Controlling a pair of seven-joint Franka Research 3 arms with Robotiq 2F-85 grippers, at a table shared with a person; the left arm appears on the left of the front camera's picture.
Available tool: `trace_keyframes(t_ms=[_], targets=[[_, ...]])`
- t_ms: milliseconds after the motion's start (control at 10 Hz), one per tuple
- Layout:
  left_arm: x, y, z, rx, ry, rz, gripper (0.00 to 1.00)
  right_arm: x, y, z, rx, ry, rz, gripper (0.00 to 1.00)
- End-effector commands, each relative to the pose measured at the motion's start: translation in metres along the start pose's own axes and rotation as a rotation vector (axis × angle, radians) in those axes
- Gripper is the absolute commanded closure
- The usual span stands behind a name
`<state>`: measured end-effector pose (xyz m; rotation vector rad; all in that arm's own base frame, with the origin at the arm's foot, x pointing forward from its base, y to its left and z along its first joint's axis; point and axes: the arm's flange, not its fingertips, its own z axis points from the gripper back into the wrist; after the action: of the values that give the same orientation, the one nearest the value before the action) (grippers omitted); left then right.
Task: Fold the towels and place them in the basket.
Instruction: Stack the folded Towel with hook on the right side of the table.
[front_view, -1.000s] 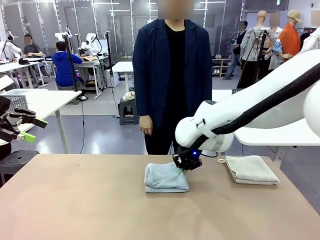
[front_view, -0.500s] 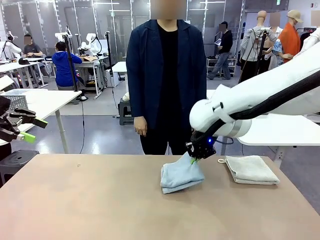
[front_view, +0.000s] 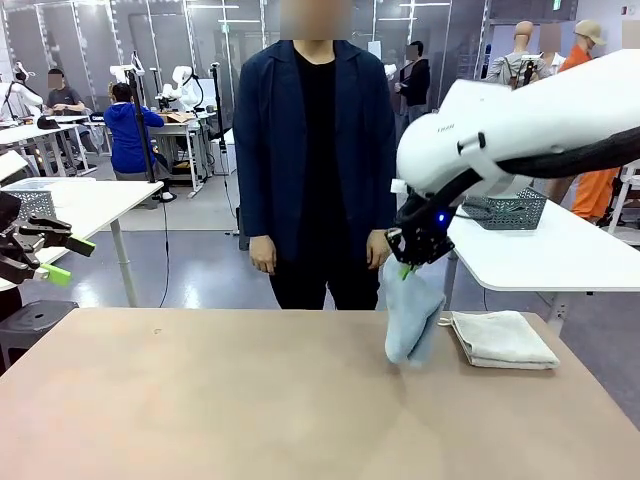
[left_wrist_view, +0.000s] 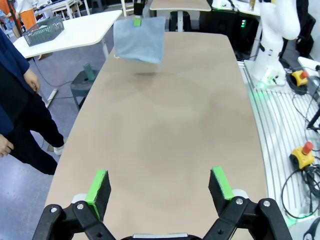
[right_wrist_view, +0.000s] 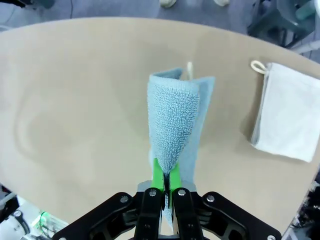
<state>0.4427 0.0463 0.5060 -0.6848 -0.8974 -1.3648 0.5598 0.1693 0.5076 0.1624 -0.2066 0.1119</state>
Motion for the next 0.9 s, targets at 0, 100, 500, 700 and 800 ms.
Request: trace_keyframes(t_ms=[0, 100, 500, 700, 800], targets=[[0.0019, -0.0005, 0.0008, 0.002, -0.007, -0.002, 0.0, 0.004, 0.0049, 0.0147, -0.042, 0.002, -0.039, 1.0], [0.0019, -0.0005, 0.0008, 0.002, -0.007, -0.002, 0.0, 0.0036, 0.0044, 0.022, -0.05, -0.005, -0.048, 1.0], [0.0019, -0.0005, 0.0008, 0.002, -0.007, -0.002, 0.0, 0.0019, 0.0031, 0.0233, -0.024, -0.005, -0.013, 1.0], [0.0019, -0.0005, 0.0008, 0.002, -0.007, -0.002, 0.0, 0.0019, 0.0031, 0.0233, -0.024, -0.005, -0.013, 1.0], [0.0019, -0.0005, 0.0008, 0.002, -0.007, -0.002, 0.0, 0.0015, 0.0037, 0.0232, -0.033, -0.001, -0.019, 0.95]])
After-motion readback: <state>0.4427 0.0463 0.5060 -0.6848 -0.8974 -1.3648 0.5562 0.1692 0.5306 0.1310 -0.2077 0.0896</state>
